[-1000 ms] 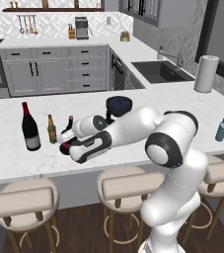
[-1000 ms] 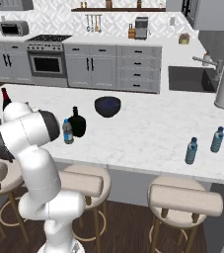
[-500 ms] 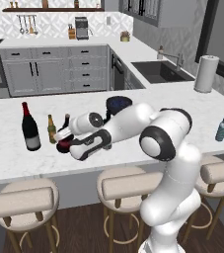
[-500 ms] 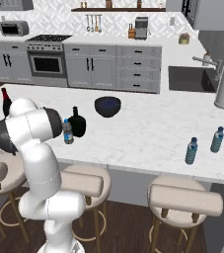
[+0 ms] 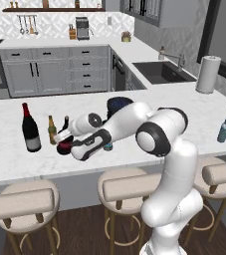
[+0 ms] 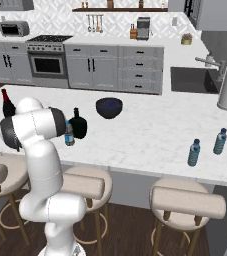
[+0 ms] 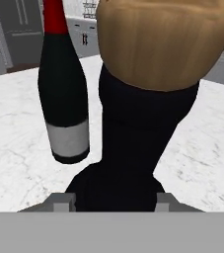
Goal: Move the plastic bottles in the middle to the plastics group, and the glass bottles in the middle to the glass group.
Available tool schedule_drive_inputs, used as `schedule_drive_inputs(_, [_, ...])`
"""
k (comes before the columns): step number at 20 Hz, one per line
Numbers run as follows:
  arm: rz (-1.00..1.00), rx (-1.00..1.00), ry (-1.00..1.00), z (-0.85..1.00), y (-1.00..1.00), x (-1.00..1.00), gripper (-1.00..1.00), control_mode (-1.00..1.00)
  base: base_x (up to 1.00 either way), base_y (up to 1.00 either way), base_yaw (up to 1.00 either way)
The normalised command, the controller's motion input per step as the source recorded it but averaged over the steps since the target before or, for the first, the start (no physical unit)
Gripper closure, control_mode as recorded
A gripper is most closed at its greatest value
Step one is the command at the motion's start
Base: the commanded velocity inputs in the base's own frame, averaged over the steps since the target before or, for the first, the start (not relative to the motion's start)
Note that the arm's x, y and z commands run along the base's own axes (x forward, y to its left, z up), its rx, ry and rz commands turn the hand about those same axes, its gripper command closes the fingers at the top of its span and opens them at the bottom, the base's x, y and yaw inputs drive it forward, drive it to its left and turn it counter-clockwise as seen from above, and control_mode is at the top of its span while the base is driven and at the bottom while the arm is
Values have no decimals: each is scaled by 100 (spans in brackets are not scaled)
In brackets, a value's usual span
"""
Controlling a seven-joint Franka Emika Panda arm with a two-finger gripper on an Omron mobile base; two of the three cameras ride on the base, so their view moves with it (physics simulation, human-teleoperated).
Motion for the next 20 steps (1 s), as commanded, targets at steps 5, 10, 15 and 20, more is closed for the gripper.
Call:
schedule_drive_inputs(5, [0,0,0,-50,0,0,100,-100,0,0,0])
schedule_drive_inputs(10, [0,0,-1,-22,5,1,100,-100,0,0,0])
schedule_drive_inputs(15, [0,0,-3,0,22,9,100,-100,0,0,0])
schedule_drive_inputs(20, [0,0,0,0,4,1,-100,-100,0,0,0])
